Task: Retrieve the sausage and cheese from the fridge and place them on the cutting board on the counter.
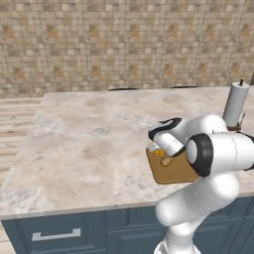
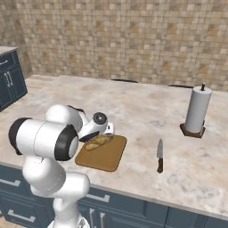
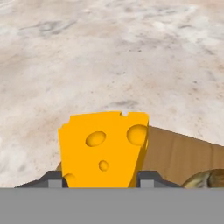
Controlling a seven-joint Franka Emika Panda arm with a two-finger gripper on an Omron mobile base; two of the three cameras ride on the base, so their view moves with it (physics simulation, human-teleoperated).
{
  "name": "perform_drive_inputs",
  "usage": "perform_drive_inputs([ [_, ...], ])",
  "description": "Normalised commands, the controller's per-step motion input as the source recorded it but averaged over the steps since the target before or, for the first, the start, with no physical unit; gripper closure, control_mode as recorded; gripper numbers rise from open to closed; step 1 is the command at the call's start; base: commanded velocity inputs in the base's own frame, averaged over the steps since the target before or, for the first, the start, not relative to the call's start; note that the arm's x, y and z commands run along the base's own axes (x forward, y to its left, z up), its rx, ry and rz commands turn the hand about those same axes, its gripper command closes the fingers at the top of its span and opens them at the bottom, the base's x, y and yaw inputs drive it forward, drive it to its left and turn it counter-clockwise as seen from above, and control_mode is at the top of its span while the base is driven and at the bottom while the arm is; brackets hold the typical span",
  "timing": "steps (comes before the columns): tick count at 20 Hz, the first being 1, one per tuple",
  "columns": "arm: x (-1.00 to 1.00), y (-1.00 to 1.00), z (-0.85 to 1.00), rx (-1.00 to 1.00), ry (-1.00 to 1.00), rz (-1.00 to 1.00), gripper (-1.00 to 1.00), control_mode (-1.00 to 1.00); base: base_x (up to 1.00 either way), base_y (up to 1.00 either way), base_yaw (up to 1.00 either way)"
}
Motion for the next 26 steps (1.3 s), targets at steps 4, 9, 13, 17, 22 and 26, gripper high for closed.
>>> perform_drive_inputs([
  [4,-0.04,0.0,-0.21,0.0,-0.01,0.0,1.0,-1.0,0.0,0.0,0.0],
  [9,-0.02,-0.01,-0.05,0.0,-0.02,0.0,-1.0,-1.0,0.0,0.0,0.0],
  [13,-0.18,-0.04,0.0,0.0,-0.04,0.0,-1.0,-1.0,0.0,0.0,0.0],
  [17,-0.22,-0.09,0.05,0.0,-0.07,0.0,-1.0,-1.0,0.0,0.0,0.0],
  [22,-0.03,0.0,0.24,0.0,-0.04,0.0,-1.0,-1.0,0.0,0.0,0.0],
  [26,-0.13,0.04,0.52,0.0,0.0,0.0,-1.0,-1.0,0.0,0.0,0.0],
])
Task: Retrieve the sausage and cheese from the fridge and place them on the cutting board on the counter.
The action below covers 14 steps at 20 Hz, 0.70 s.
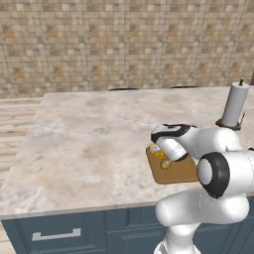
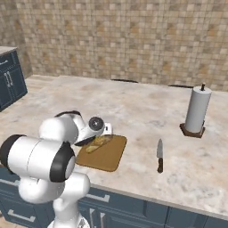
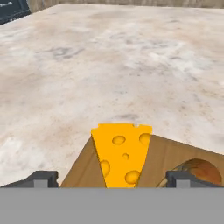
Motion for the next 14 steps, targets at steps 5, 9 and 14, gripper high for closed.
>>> perform_drive_inputs([
  [5,-0.33,0.12,0.54,0.0,0.04,0.0,-1.0,-1.0,0.0,0.0,0.0],
  [9,-0.38,0.17,0.53,-0.03,0.16,-0.01,-1.0,-1.0,0.0,0.0,0.0],
  [14,-0.38,0.13,0.55,-0.02,0.15,-0.04,-1.0,-1.0,0.0,0.0,0.0],
])
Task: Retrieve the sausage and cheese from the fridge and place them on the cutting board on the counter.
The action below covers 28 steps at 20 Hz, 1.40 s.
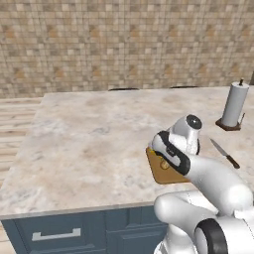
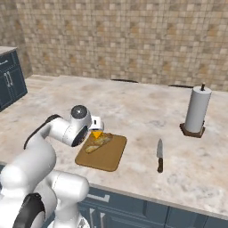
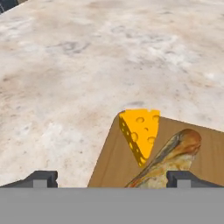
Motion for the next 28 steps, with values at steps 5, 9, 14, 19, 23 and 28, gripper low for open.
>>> perform_drive_inputs([
  [5,-0.51,0.14,0.44,-0.01,0.1,0.0,-1.0,-1.0,0.0,0.0,0.0],
  [9,-0.73,0.15,0.21,0.0,0.0,-0.02,-1.0,-1.0,0.0,0.0,0.0],
  [14,-0.77,0.13,0.13,0.0,0.0,-0.04,-1.0,-1.0,0.0,0.0,0.0],
  [19,-0.64,0.02,0.19,0.0,-0.02,-0.07,-1.0,-1.0,0.0,0.0,0.0],
  [23,-0.57,0.0,0.09,0.01,0.0,-0.05,-1.0,-1.0,0.0,0.0,0.0],
  [28,-0.08,0.0,0.0,0.0,0.0,0.0,-1.0,-1.0,0.0,0.0,0.0],
])
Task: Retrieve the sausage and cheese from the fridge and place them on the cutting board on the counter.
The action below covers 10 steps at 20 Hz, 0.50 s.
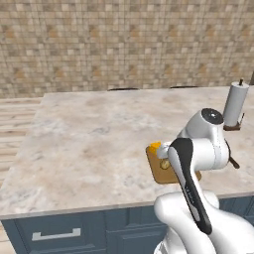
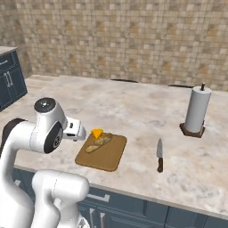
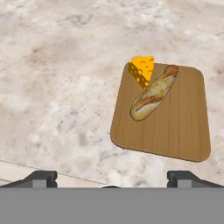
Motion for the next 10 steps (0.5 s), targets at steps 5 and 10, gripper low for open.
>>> perform_drive_inputs([
  [5,0.0,0.0,0.0,0.0,0.0,0.0,-1.0,-1.0,0.0,0.0,0.0],
  [10,-0.04,0.0,0.0,0.0,0.0,0.0,-1.0,1.0,-0.06,0.0,0.01],
])
